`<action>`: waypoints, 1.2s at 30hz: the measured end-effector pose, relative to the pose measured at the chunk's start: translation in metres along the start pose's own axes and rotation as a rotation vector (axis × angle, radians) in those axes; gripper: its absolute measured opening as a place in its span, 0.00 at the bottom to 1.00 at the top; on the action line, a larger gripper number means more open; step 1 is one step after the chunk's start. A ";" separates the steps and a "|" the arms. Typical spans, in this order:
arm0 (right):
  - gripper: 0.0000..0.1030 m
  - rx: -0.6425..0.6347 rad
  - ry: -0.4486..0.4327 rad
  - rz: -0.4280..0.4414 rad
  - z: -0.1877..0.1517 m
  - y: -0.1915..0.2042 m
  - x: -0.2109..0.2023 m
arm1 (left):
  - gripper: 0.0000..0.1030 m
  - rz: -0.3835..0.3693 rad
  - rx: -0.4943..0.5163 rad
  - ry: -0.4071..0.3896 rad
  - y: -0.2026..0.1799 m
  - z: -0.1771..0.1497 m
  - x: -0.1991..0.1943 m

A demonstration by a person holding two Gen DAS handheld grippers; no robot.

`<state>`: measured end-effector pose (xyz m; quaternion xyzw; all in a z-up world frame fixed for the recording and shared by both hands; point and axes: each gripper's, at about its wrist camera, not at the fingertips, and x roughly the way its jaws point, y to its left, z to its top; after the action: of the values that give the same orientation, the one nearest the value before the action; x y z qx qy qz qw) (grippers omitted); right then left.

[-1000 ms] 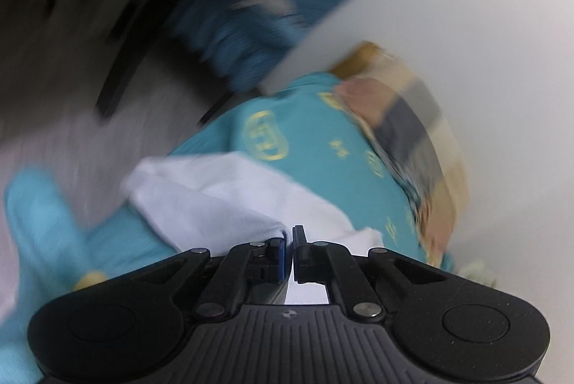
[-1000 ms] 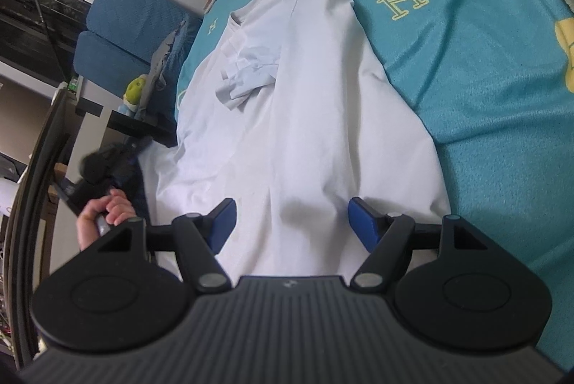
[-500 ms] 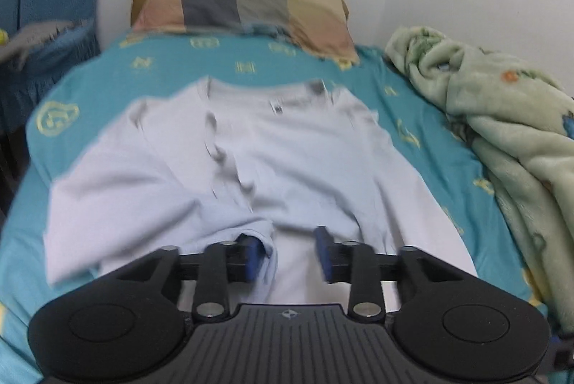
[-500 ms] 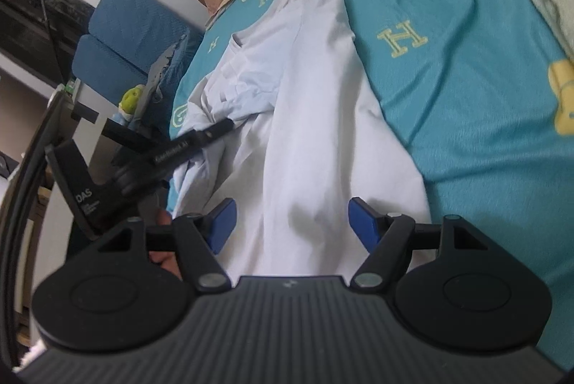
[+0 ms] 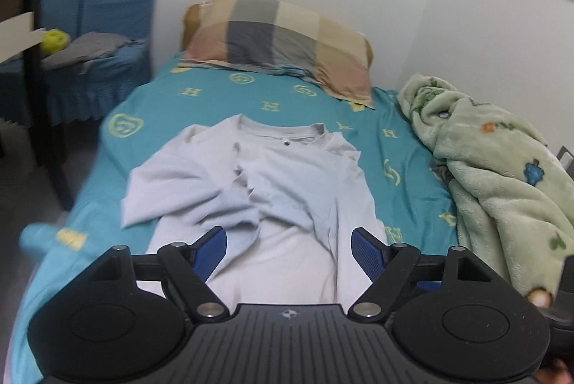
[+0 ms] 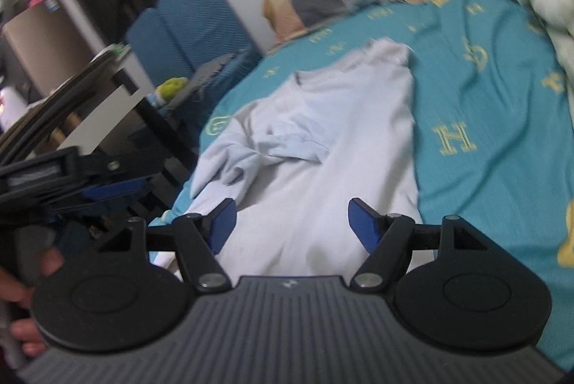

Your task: Fold clothes

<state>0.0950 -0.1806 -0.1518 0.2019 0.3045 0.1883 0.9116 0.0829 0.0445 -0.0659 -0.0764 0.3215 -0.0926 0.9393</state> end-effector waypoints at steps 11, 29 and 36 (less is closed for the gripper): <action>0.69 -0.250 0.029 0.010 0.019 0.052 0.057 | 0.76 -0.059 -0.102 -0.112 0.049 0.020 -0.035; 0.21 -0.691 0.246 -0.013 0.026 0.154 0.273 | 0.77 -0.142 -0.368 -0.249 0.153 0.018 -0.051; 0.07 -0.514 0.122 -0.032 0.093 0.126 0.241 | 0.77 -0.146 -0.369 -0.254 0.146 0.019 -0.054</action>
<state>0.3051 0.0151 -0.1386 -0.0526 0.3040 0.2569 0.9159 0.0708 0.2002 -0.0494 -0.2809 0.2057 -0.0897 0.9331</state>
